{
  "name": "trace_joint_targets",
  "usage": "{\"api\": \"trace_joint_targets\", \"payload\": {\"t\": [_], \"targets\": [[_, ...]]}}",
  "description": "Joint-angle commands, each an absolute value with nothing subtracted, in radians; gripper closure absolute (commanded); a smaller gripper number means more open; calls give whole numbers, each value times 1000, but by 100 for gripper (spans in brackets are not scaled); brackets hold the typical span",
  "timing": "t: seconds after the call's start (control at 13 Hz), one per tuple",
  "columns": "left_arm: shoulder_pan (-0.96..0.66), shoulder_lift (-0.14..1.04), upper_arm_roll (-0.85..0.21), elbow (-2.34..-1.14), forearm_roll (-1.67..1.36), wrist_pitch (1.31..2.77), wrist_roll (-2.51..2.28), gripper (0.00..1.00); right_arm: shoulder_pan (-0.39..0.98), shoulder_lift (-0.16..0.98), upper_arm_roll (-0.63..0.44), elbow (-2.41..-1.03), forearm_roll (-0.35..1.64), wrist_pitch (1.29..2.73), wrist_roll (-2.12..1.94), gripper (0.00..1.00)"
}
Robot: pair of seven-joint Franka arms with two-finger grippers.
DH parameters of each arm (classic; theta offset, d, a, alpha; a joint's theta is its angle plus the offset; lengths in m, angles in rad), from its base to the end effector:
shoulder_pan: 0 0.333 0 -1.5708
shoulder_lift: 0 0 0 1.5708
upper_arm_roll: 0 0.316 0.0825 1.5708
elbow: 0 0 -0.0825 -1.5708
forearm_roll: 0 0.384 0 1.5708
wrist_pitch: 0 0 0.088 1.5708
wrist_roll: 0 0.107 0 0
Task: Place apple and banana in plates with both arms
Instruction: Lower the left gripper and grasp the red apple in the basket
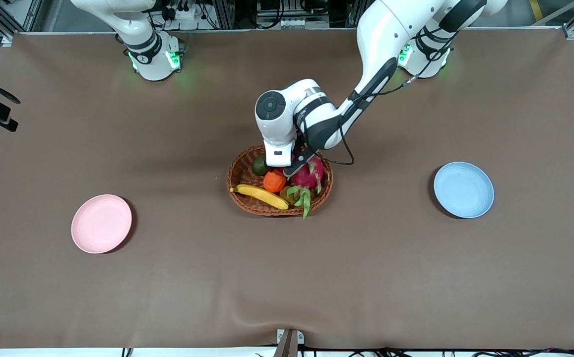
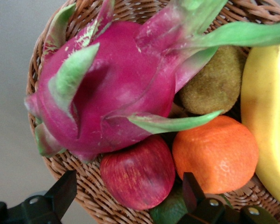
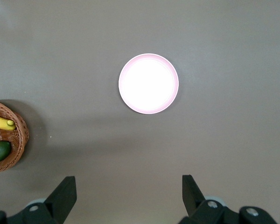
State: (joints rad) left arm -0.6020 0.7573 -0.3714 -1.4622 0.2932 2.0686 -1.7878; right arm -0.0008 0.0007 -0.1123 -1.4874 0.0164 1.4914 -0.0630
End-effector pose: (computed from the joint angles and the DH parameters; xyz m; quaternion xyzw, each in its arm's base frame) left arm 0.4474 -0.5495 0.2463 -0.9309 -0.3623 0.0121 0.0455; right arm 0.5437 -0.0598 0.6562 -0.9997 0.0244 -0.0024 0.0080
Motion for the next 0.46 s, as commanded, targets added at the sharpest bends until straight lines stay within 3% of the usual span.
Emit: {"api": "trace_joint_targets", "payload": {"t": [0.0, 0.39], "targets": [[-617, 778, -364, -1442, 319, 2075, -1818, 0, -5, 6, -112, -1471, 15, 1479, -58, 0], [-623, 793, -362, -1442, 324, 2083, -1821, 0, -5, 6, -110, -1471, 15, 1479, -58, 0]]}}
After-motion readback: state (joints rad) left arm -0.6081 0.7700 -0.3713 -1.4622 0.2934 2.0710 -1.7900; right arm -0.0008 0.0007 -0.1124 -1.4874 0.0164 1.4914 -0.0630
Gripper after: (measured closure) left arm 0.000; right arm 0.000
